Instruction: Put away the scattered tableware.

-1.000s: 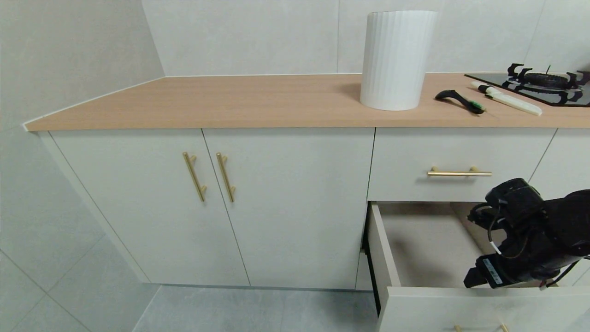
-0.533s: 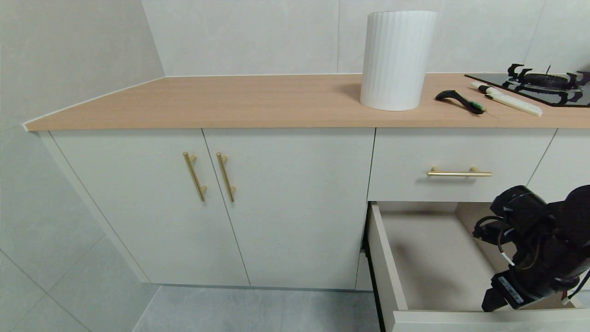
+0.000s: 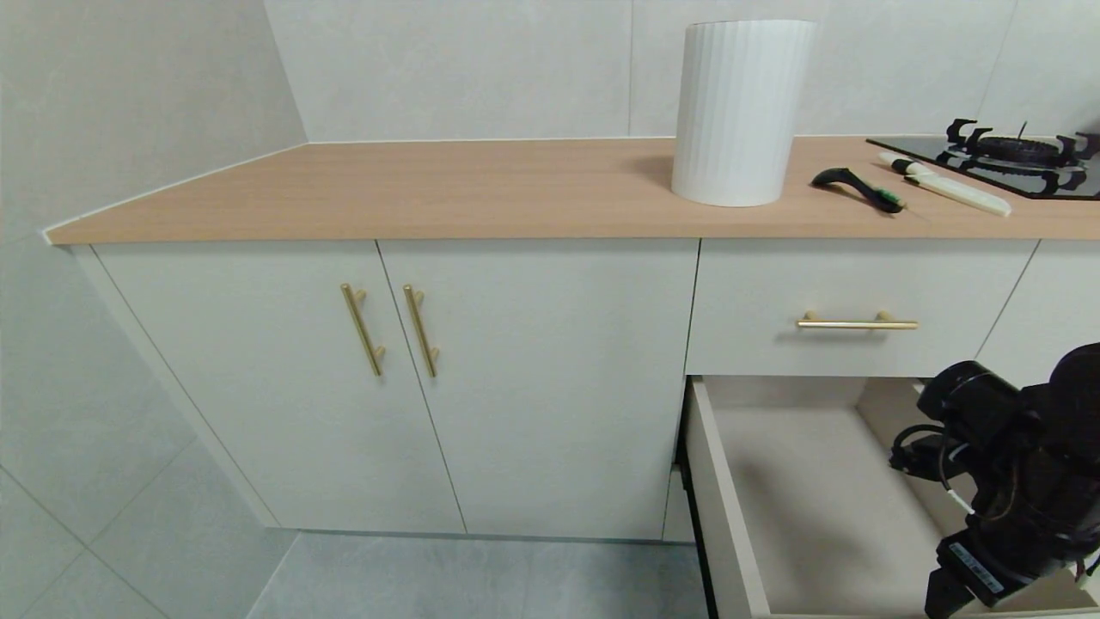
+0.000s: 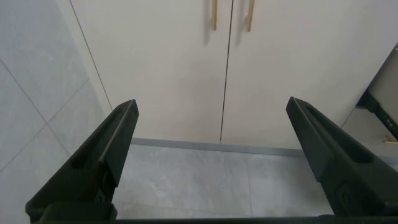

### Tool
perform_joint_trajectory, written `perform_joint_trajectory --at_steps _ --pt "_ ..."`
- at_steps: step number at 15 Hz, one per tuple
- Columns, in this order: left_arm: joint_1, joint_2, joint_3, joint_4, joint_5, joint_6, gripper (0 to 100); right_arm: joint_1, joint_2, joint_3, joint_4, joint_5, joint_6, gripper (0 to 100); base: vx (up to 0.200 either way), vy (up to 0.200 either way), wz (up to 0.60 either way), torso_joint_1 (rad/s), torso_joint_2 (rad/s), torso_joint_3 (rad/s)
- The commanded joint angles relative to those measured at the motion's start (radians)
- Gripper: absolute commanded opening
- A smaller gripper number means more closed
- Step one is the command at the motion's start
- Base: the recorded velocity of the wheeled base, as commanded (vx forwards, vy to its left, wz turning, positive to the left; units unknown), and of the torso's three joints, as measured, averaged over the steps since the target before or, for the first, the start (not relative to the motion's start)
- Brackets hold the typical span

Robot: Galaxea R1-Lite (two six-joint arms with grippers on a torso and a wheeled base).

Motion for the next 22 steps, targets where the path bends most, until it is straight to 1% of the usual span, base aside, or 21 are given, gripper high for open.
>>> perform_joint_trajectory --at_steps 1,4,6,7,8,10,12,15,19,22 --pt "0.000 0.000 0.000 0.000 0.000 0.000 100 0.000 -0.003 -0.001 0.007 0.000 -0.001 100 0.000 0.000 0.00 0.000 0.00 0.000" --pt "0.000 0.000 0.000 0.000 0.000 0.000 100 0.012 -0.051 -0.004 0.018 0.000 -0.001 100 0.000 0.000 0.00 0.000 0.00 0.000" --pt "0.000 0.000 0.000 0.000 0.000 0.000 100 0.015 -0.148 -0.016 0.020 0.007 -0.006 100 0.000 0.000 0.00 0.000 0.00 0.000" --pt "0.000 0.000 0.000 0.000 0.001 0.000 100 0.031 -0.215 -0.021 0.012 0.020 0.008 100 0.000 0.000 0.00 0.000 0.00 0.000" --pt "0.000 0.000 0.000 0.000 0.000 0.000 100 0.043 -0.269 -0.055 0.004 0.055 0.035 100 0.000 0.000 0.00 0.000 0.00 0.000" --pt "0.000 0.000 0.000 0.000 0.001 0.000 100 0.042 -0.372 -0.073 0.000 0.121 0.043 100 0.000 0.000 0.00 0.000 0.00 0.000" --pt "0.000 0.000 0.000 0.000 0.000 0.000 100 0.042 -0.459 -0.084 -0.017 0.127 0.043 100 0.000 0.000 0.00 0.000 0.00 0.000" --pt "0.000 0.000 0.000 0.000 0.000 0.000 100 0.042 -0.514 -0.084 -0.063 0.130 0.043 100 0.000 0.000 0.00 0.000 0.00 0.000" --pt "0.000 0.000 0.000 0.000 0.000 0.000 100 0.042 -0.523 -0.084 -0.072 0.126 0.043 100 0.000 0.000 0.00 0.029 -0.23 -0.291" --pt "0.000 0.000 0.000 0.000 0.000 0.000 100 0.040 -0.513 -0.104 -0.134 0.129 0.042 100 0.000 0.000 0.00 0.077 -0.55 -0.344"
